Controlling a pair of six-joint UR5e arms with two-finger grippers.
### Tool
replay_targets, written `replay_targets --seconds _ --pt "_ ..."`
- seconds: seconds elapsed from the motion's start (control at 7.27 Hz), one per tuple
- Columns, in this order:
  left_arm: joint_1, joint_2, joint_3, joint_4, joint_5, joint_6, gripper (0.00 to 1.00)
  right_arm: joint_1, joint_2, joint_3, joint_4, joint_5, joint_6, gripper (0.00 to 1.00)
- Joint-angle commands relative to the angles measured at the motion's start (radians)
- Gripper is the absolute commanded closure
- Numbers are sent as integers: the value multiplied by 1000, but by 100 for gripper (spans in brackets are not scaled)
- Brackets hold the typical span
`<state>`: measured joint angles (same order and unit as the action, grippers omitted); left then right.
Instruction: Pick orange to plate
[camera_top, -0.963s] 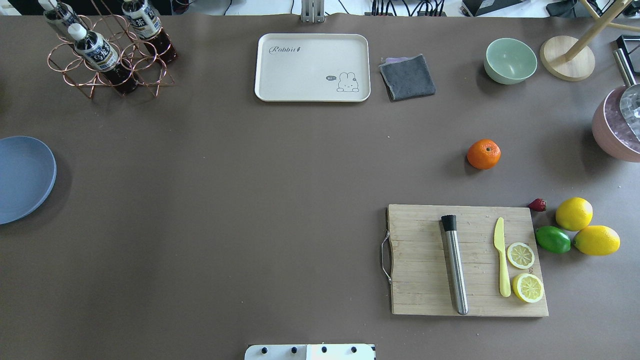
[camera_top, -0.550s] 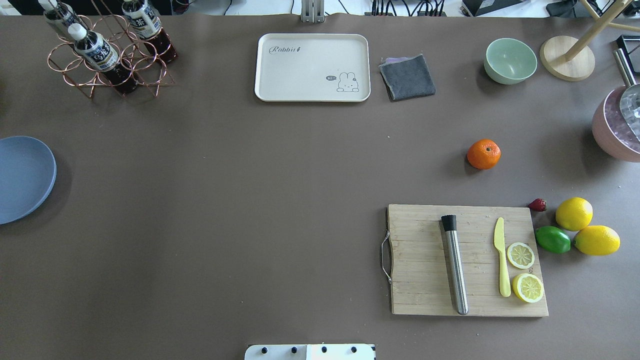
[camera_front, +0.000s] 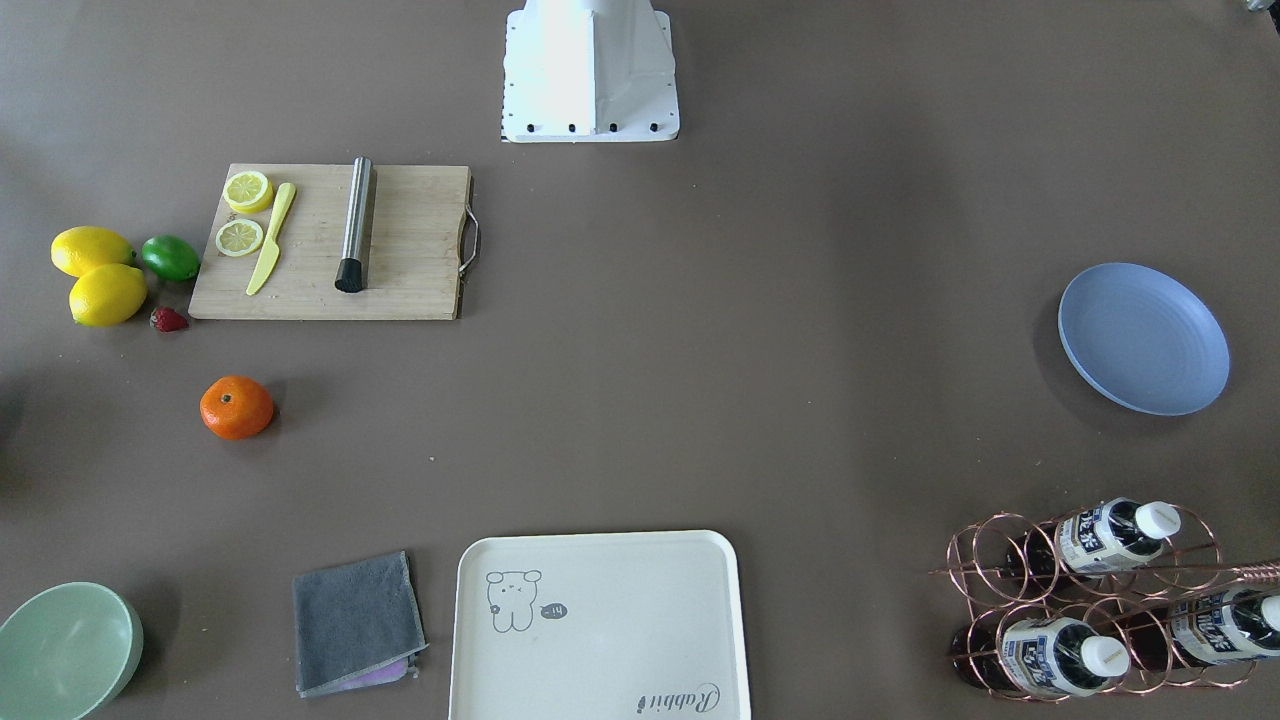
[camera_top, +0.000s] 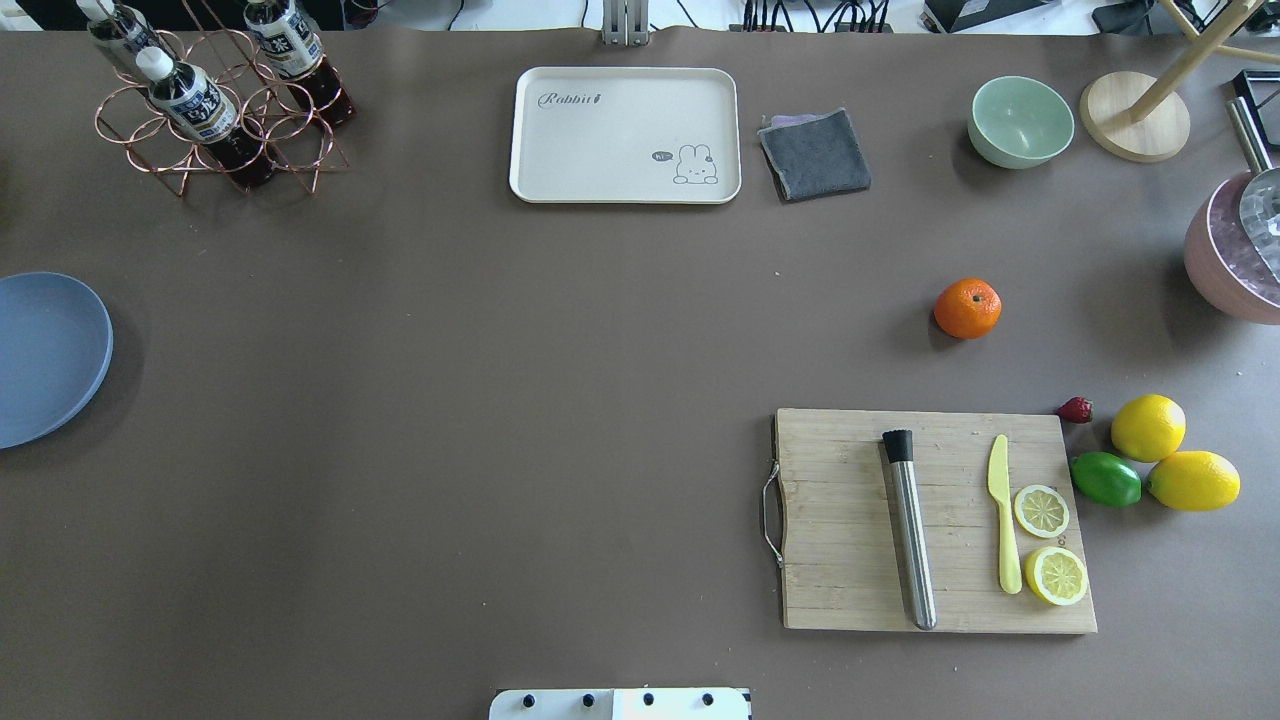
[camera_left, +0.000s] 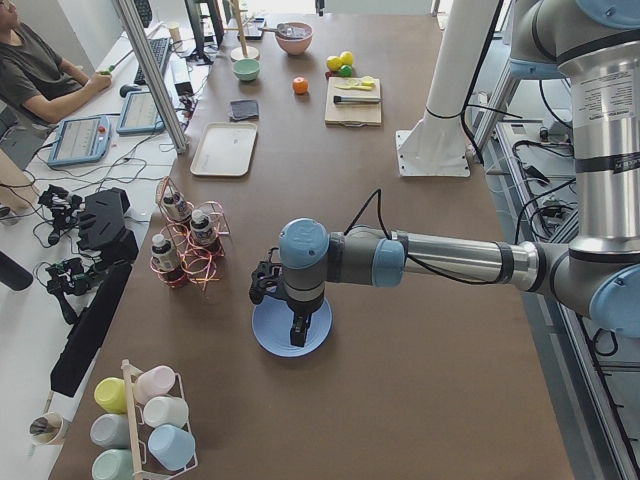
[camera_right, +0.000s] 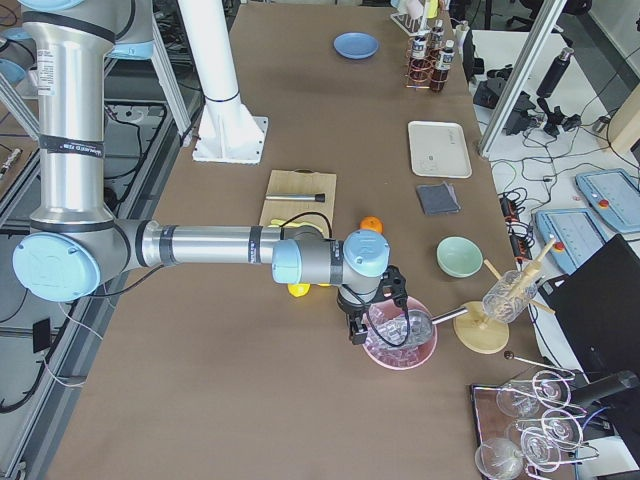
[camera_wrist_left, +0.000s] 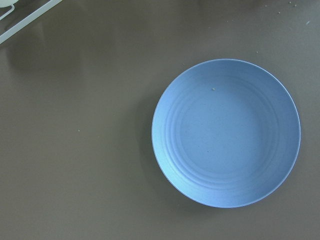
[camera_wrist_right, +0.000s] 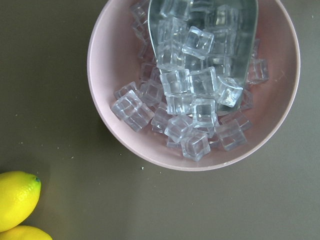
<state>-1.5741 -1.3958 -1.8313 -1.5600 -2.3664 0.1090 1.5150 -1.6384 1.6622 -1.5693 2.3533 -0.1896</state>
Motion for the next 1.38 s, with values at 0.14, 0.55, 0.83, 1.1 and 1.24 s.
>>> replay_targets --seconds 0.14,0.55,0.83,1.1,1.24 --pt "-1 21 1 -31 -2 0 2 2 -9 11 0 1 2 0" --pt "-1 46 -3 -64 -2 0 2 2 -38 37 0 72 9 0" --pt "-1 46 32 -66 -2 -2 2 2 -43 48 -2 79 9 0" --pt "0 46 126 -188 -1 -38 2 2 -41 44 -2 92 10 0" --pt "12 40 206 -315 -2 -114 2 1 -43 41 -2 95 6 0"
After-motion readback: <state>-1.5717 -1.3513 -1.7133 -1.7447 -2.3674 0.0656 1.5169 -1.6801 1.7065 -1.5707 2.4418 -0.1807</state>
